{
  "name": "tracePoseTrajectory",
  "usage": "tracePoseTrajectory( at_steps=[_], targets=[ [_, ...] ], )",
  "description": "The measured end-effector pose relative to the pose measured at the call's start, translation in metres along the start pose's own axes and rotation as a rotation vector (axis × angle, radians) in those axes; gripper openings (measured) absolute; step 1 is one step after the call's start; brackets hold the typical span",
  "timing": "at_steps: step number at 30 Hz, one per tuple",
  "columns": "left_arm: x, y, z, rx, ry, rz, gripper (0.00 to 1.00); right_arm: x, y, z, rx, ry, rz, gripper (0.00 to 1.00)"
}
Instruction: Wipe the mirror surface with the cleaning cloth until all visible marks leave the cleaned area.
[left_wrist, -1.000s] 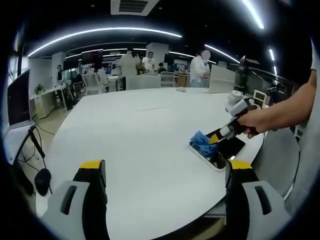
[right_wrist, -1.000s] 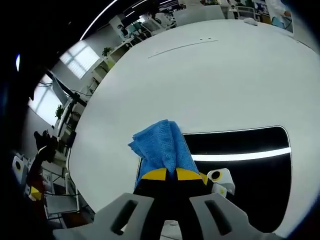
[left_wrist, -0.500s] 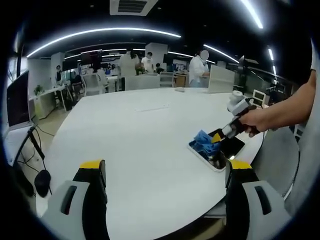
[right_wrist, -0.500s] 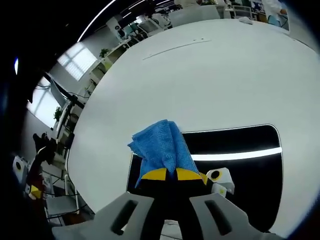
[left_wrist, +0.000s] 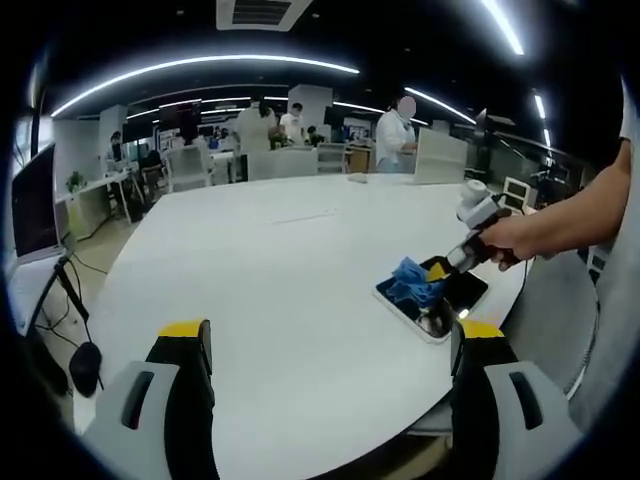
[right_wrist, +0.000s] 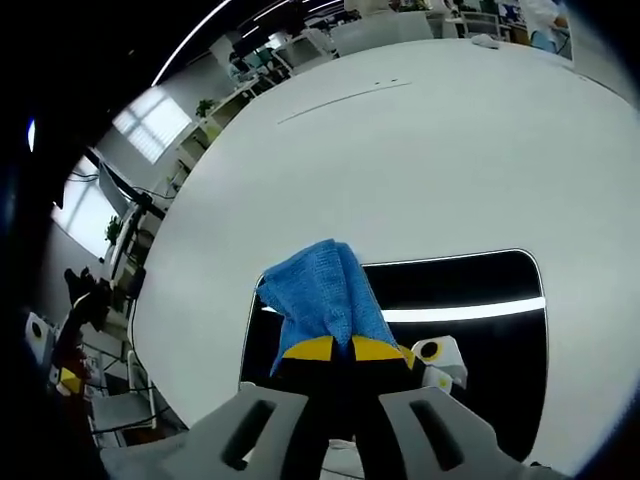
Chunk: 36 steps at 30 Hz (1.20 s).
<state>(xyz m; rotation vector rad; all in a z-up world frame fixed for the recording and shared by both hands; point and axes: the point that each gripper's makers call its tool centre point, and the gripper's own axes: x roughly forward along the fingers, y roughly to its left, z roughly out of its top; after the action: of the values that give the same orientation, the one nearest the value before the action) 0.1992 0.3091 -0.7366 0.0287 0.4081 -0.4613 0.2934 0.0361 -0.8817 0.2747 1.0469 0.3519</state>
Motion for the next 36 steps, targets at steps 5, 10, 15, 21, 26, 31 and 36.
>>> tracePoseTrajectory(
  at_steps=[5, 10, 15, 21, 26, 31, 36],
  targets=[
    [0.0, -0.004, 0.002, 0.0, 0.003, 0.001, 0.99, -0.003, 0.0, 0.0, 0.005, 0.006, 0.007, 0.0],
    [0.001, -0.004, 0.001, 0.0, 0.009, 0.001, 0.99, -0.005, -0.007, 0.001, 0.011, 0.003, 0.011, 0.0],
    [0.003, -0.001, -0.001, -0.002, 0.012, -0.002, 0.99, -0.007, -0.017, 0.002, 0.021, -0.001, 0.012, 0.0],
    [0.006, -0.002, 0.0, 0.003, 0.016, -0.008, 0.99, -0.011, -0.025, 0.003, 0.031, -0.006, 0.007, 0.0],
    [0.008, -0.003, 0.002, 0.007, 0.018, -0.01, 0.99, -0.012, -0.029, 0.004, 0.036, -0.011, 0.007, 0.0],
    [0.009, -0.004, 0.002, 0.007, 0.018, -0.011, 0.99, -0.015, -0.035, 0.005, 0.041, -0.015, 0.004, 0.0],
    [0.01, -0.005, 0.0, 0.006, 0.022, -0.012, 0.99, -0.017, -0.042, 0.006, 0.035, -0.013, 0.003, 0.0]
  ],
)
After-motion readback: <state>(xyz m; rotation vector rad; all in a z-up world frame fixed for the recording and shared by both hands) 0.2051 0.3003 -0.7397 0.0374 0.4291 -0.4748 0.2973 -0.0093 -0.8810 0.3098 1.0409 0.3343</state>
